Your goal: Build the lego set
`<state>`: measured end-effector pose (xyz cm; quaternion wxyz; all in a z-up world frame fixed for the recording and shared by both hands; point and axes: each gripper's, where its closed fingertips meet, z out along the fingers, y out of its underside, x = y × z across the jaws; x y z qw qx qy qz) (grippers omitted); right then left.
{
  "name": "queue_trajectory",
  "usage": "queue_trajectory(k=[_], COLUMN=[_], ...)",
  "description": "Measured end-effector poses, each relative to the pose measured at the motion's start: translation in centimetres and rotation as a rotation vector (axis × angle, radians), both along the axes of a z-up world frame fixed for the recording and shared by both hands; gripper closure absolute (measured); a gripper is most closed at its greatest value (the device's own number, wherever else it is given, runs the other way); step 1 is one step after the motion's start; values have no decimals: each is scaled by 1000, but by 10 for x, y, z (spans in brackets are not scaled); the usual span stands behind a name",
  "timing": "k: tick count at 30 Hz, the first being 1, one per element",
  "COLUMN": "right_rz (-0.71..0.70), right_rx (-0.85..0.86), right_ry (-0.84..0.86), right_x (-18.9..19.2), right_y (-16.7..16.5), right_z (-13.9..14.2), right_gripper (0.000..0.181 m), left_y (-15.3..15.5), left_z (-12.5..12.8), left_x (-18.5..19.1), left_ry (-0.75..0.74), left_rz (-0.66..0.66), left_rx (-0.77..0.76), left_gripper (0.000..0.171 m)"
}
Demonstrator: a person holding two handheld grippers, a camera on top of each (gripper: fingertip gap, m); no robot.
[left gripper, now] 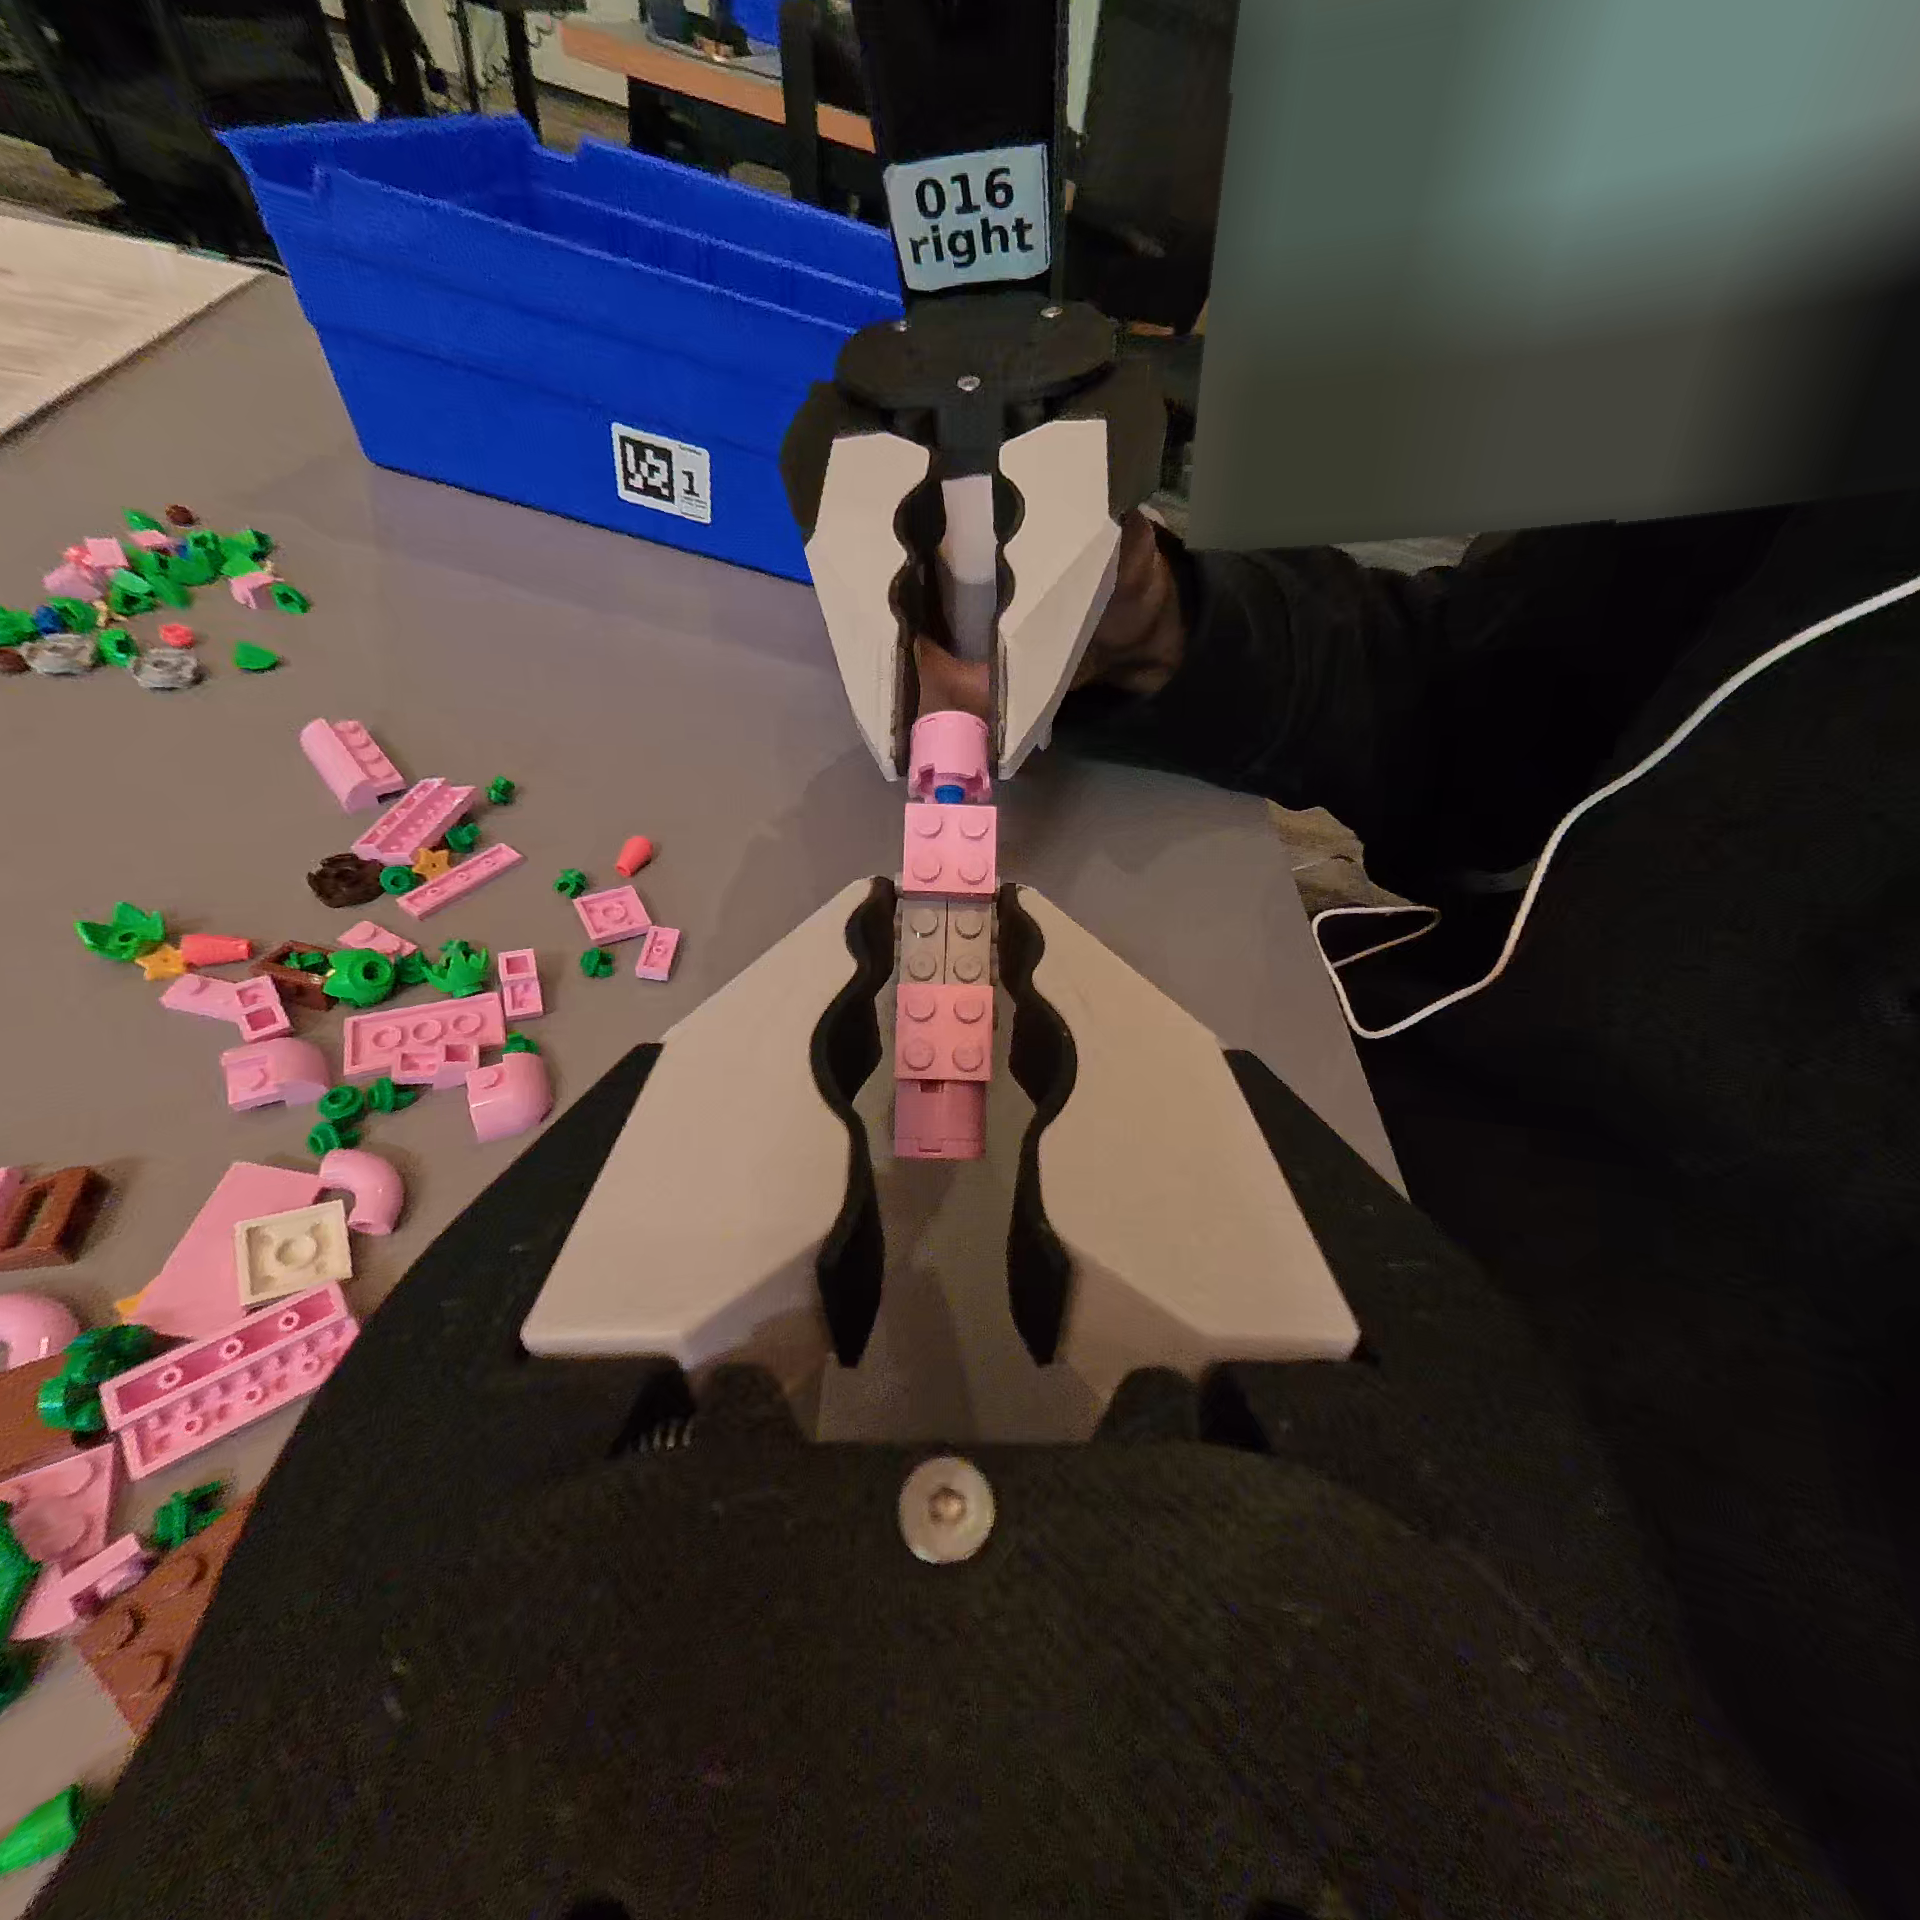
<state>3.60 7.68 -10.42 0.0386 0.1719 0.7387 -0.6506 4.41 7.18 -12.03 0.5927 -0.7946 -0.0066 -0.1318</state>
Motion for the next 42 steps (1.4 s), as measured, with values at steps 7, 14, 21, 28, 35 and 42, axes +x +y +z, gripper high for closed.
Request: queue_trajectory(k=[7,14,21,28,35,42], right_rz=[10,-44,-39,-92,-76,-71], right_rx=[-112,28,23,31,22,23], right_ry=[-154,-70,-101,-97,-146,-152], right_x=[-4,-7,-8,-15,-14,-14], right_y=[0,-1,-1,0,-5,-5], right_z=[3,-11,-15,-16,-18,-19], right_gripper=[168,167,167,167,168,167], left_y=[1,-1,-1,-1,1,1], left_z=[0,-12,-17,-15,-17,-17], left_x=[-3,-9,-10,-17,-15,-15], left_ry=[82,207,278,272,375,334], left_rz=[50,98,122,176,178,166], left_rx=[-12,-100,-127,-122,-145,-138], left_gripper=[156,156,156,156,156,156])
